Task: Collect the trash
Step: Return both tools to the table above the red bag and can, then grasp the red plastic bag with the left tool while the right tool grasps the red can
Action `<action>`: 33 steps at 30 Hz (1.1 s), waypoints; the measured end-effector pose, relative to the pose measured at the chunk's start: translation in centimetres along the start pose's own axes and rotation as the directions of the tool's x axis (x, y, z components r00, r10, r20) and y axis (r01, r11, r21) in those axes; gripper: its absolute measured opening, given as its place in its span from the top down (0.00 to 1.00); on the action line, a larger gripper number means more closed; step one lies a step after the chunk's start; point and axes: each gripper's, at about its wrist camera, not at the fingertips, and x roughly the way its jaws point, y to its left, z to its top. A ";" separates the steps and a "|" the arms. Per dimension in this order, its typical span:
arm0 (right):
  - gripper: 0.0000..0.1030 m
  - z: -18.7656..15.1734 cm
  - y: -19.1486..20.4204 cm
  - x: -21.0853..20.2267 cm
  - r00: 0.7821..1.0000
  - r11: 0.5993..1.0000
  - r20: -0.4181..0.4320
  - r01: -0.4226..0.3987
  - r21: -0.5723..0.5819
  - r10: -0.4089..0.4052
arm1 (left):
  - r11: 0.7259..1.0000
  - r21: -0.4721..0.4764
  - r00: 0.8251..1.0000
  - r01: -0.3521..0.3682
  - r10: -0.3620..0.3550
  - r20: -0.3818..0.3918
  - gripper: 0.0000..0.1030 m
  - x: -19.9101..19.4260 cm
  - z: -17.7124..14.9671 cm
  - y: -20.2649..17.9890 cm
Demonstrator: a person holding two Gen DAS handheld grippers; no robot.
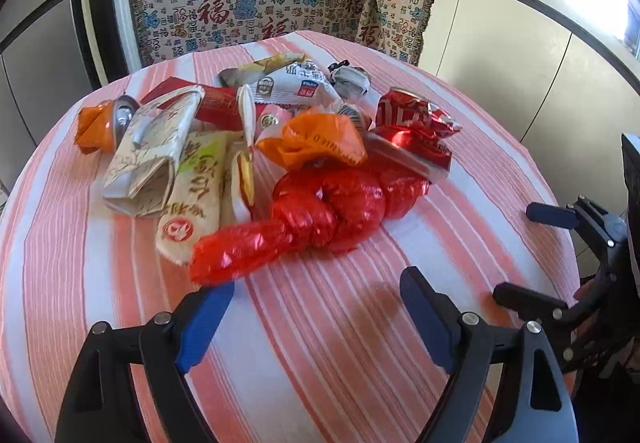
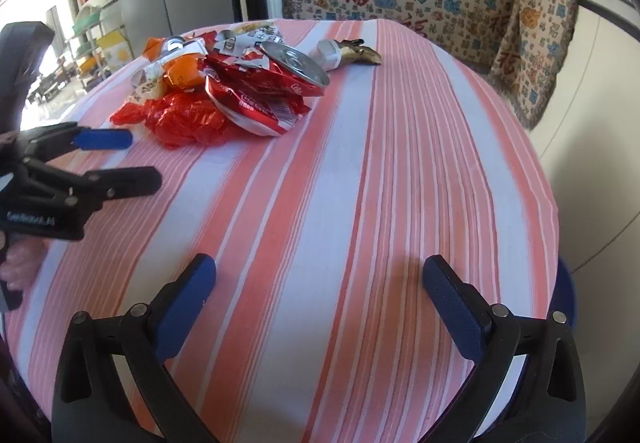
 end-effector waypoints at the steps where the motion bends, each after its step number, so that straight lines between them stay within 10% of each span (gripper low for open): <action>1: 0.00 0.0 0.0 0.1 1.000 1.000 0.005 0.001 0.000 -0.001 | 1.000 -0.001 1.000 0.017 -0.017 0.002 0.16 0.3 0.4 0.1; 8: 0.00 -0.3 0.0 -0.1 1.000 1.000 0.026 -0.001 0.000 0.001 | 0.983 -0.037 0.983 0.182 -0.181 0.038 0.16 1.3 2.7 1.3; 15: 0.00 -1.0 0.2 -0.8 1.000 1.000 0.027 -0.010 -0.011 0.011 | 0.933 0.141 0.943 0.332 -0.332 -0.022 0.25 -0.5 0.5 -2.4; 30: 0.01 -1.9 0.4 -1.3 0.999 1.000 0.040 -0.014 -0.020 0.015 | 0.979 0.131 0.988 0.155 -0.157 0.003 0.25 1.5 2.3 -5.5; 33: 0.01 -1.9 0.4 -1.4 0.999 1.000 0.043 -0.016 -0.022 0.017 | 0.978 0.124 0.985 0.170 -0.172 0.000 0.58 1.2 2.0 -5.6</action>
